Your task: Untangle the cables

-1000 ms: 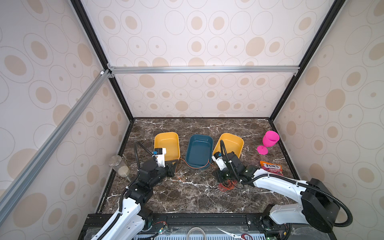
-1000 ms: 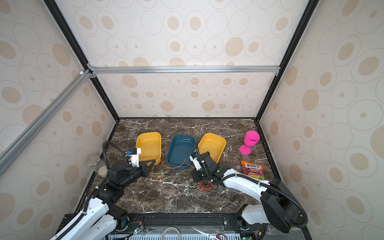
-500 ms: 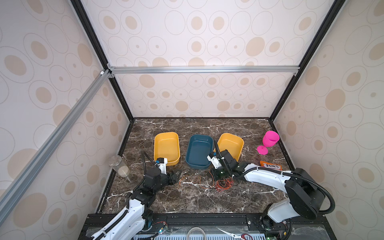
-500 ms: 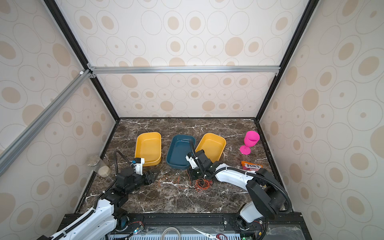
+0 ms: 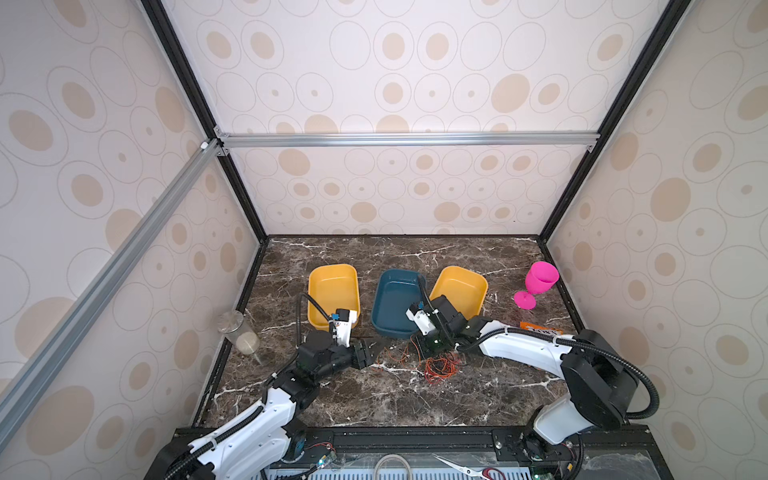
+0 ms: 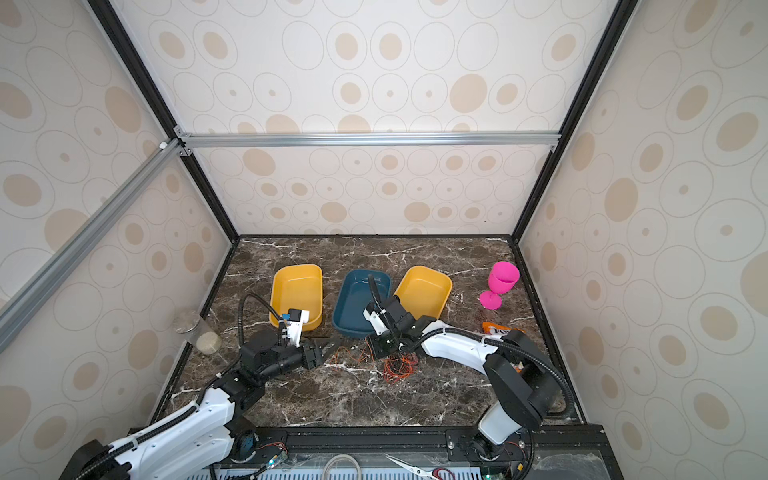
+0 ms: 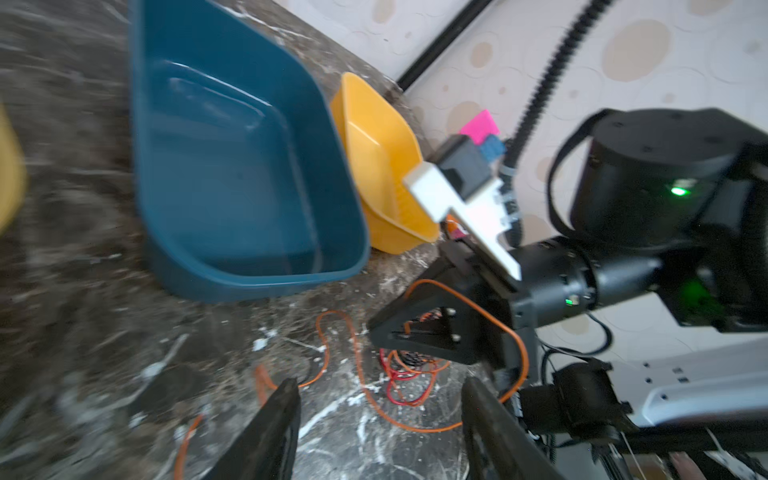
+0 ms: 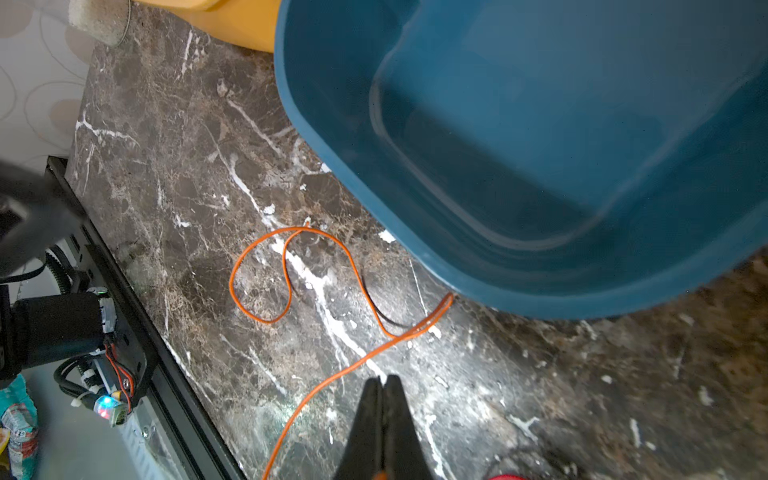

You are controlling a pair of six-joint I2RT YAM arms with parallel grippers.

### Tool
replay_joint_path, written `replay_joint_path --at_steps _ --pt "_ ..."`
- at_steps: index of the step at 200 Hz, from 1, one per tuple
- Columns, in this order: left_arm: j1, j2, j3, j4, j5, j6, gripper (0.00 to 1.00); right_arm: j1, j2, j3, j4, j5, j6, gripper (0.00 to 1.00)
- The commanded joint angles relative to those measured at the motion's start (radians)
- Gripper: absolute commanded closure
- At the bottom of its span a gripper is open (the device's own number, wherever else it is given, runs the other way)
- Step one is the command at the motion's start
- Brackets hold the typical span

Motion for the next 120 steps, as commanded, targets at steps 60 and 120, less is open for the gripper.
replay_joint_path --at_steps 60,120 --pt "-0.225 0.186 0.049 0.134 -0.030 0.250 0.46 0.005 0.048 0.041 0.016 -0.128 0.055 0.95" --pt "-0.317 0.246 0.062 0.122 -0.154 0.461 0.49 0.001 0.067 0.048 0.025 -0.167 0.073 0.95"
